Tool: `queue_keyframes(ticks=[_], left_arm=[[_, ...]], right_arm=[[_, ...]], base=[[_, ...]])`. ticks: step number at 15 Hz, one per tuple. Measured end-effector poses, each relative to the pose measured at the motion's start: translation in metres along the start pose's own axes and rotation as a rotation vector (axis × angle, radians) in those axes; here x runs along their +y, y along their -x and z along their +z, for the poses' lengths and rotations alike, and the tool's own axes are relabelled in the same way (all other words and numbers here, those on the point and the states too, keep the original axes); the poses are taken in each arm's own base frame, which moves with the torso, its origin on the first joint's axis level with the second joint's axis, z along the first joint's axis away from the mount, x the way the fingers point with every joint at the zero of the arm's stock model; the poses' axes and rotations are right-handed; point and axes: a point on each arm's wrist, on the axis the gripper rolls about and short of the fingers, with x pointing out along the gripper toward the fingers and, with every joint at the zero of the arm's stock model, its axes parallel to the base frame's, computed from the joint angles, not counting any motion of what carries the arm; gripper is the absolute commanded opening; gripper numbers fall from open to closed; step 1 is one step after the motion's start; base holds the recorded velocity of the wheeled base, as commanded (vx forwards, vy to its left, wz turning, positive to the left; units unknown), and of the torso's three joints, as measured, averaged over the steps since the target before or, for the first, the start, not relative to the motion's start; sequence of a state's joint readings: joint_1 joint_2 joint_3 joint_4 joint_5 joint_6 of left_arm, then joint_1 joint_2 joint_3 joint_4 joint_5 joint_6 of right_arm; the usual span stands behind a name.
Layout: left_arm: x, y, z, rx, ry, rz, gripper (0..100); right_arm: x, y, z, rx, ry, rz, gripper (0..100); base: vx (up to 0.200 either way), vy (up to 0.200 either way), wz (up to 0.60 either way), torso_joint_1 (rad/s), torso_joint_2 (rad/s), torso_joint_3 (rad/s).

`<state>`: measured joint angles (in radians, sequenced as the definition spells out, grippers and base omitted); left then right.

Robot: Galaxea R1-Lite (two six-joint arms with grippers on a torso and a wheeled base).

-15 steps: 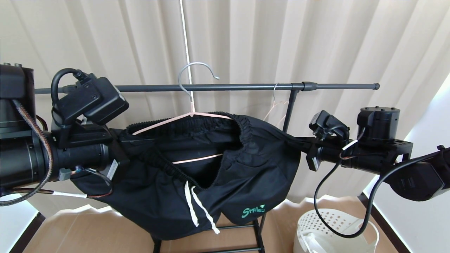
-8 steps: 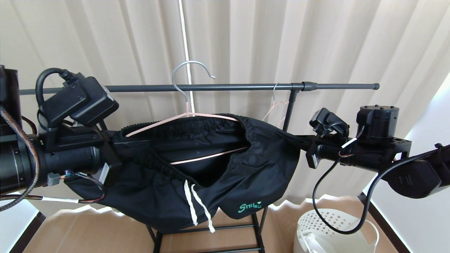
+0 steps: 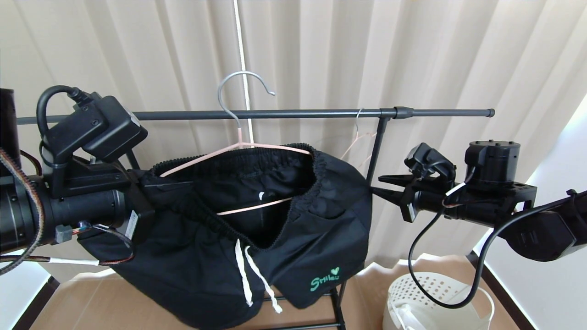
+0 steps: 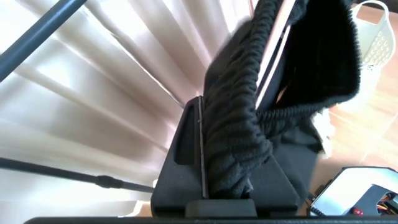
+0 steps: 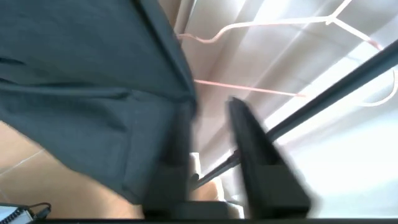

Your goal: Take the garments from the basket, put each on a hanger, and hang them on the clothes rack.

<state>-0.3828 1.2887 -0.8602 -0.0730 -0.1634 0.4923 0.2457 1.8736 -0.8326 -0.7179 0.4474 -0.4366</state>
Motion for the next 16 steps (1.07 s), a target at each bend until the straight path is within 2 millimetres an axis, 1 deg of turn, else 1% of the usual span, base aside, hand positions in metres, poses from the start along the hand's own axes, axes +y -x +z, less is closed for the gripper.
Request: queue_keyframes(ticks=[5, 11, 14, 16], left_arm=[[0.0, 0.0, 0.0, -0.001, 0.016, 0.0, 0], [0.0, 0.0, -0.002, 0.009, 0.106, 0.005, 0], [0.004, 0.001, -0.006, 0.023, 0.155, 0.029, 0], [0.01, 0.002, -0.01, 0.036, 0.175, 0.058, 0]], right_arm=[[0.008, 0.005, 0.001, -0.004, 0.006, 0.02, 100], [0.007, 0.007, 0.007, -0.024, 0.015, 0.014, 100], [0.006, 0.007, 0.01, -0.034, 0.014, 0.009, 100], [0.005, 0.007, 0.013, -0.041, -0.021, 0.006, 100]], base=[[0.0, 0.0, 0.0, 0.0, 0.0, 0.0], [0.0, 0.0, 0.0, 0.0, 0.0, 0.0], [0.0, 0.0, 0.0, 0.0, 0.0, 0.0], [0.0, 0.0, 0.0, 0.0, 0.0, 0.0]])
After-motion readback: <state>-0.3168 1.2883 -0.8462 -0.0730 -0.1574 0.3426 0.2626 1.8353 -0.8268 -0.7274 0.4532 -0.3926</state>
